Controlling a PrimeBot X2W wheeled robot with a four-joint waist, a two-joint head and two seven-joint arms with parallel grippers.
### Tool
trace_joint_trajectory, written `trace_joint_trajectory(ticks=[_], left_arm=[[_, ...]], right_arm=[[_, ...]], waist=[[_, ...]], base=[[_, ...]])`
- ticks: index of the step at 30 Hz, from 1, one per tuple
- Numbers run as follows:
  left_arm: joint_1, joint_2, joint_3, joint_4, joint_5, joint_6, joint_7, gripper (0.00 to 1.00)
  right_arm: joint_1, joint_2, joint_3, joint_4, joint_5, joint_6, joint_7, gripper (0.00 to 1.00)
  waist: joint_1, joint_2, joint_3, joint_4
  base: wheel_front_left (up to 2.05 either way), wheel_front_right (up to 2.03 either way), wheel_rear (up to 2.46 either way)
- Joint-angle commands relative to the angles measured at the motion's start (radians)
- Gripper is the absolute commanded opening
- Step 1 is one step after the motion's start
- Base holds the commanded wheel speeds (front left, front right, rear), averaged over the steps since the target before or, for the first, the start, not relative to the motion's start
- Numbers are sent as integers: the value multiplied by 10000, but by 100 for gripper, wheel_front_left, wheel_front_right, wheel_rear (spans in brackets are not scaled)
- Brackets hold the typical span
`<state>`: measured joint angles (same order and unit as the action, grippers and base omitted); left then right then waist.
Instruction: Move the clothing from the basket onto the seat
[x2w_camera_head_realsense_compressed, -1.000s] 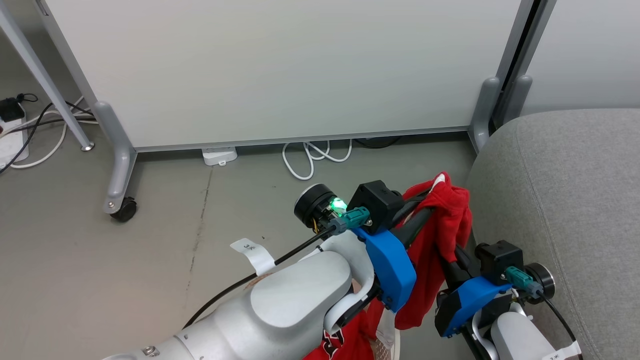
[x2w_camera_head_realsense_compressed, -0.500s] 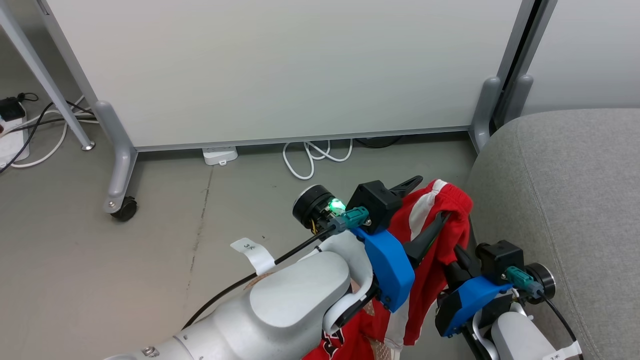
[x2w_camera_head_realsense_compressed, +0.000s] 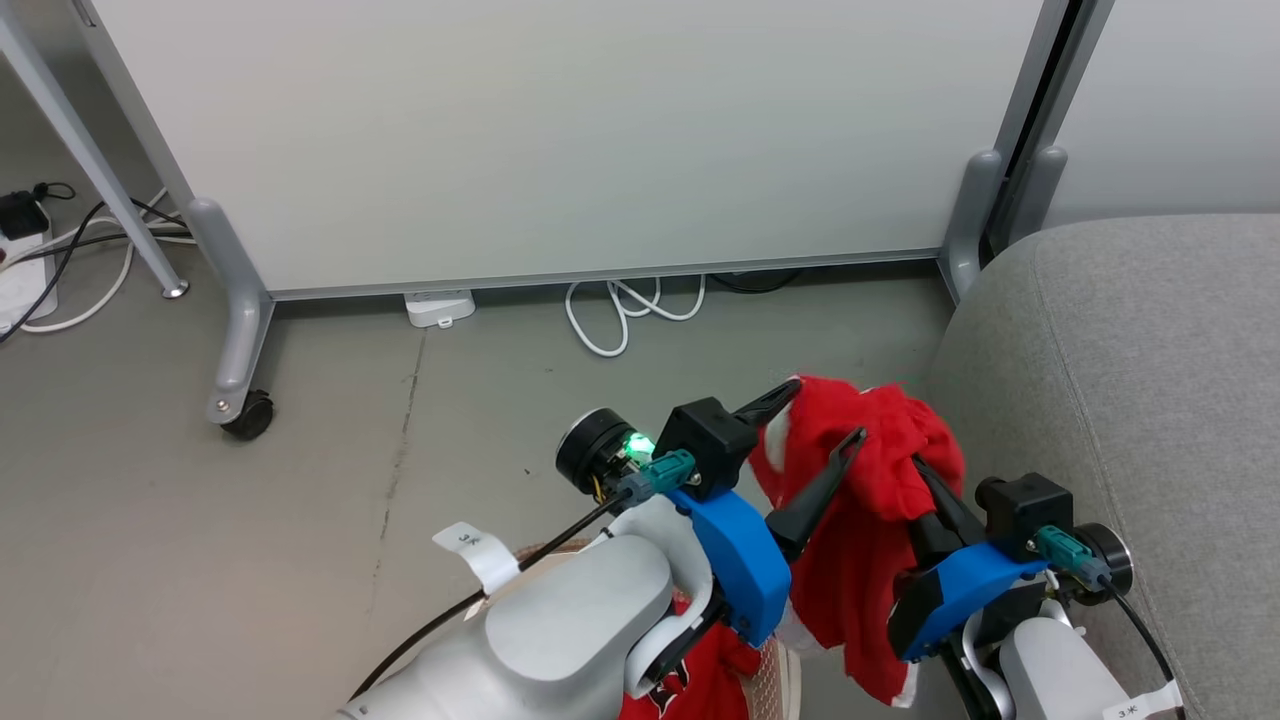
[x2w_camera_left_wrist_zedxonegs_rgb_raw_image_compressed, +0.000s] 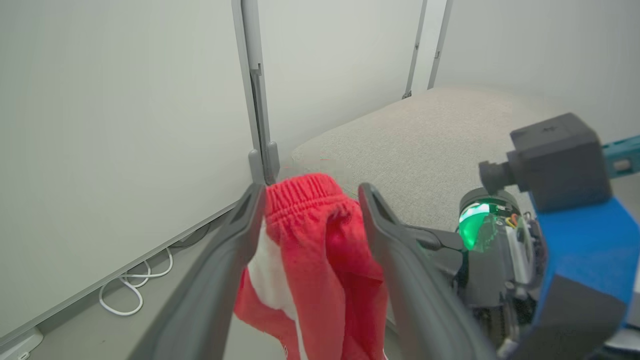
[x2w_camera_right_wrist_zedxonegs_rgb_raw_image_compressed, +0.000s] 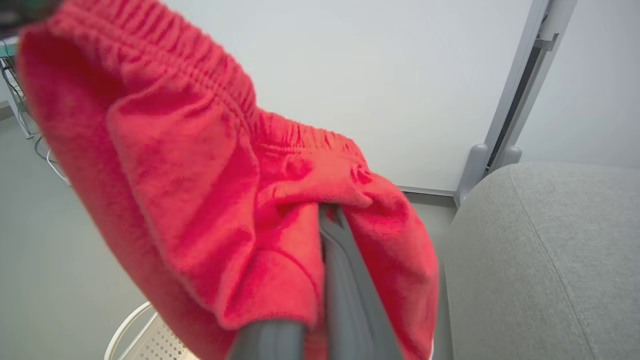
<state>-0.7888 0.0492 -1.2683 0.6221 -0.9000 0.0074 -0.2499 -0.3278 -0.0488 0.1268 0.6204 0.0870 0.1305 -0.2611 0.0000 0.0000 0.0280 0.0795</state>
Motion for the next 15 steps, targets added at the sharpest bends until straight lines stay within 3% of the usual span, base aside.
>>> trace_joint_trajectory(ticks=[1, 4, 15], left_arm=[[130, 21, 98, 54, 134, -92, -98, 100], [383, 154, 391, -87, 385, -180, -152, 100], [2445, 823, 2917, -1960, 2518, -342, -162, 100]], right_arm=[[35, -30, -29, -68, -90, 5, -62, 0], [80, -31, -91, -86, -65, 5, -62, 0], [137, -31, -213, -181, -78, 5, -62, 0]], waist=[[0, 0, 2, 11], [0, 0, 5, 25], [0, 0, 45, 7]], base=[[0, 0, 0], [0, 0, 0], [0, 0, 0]])
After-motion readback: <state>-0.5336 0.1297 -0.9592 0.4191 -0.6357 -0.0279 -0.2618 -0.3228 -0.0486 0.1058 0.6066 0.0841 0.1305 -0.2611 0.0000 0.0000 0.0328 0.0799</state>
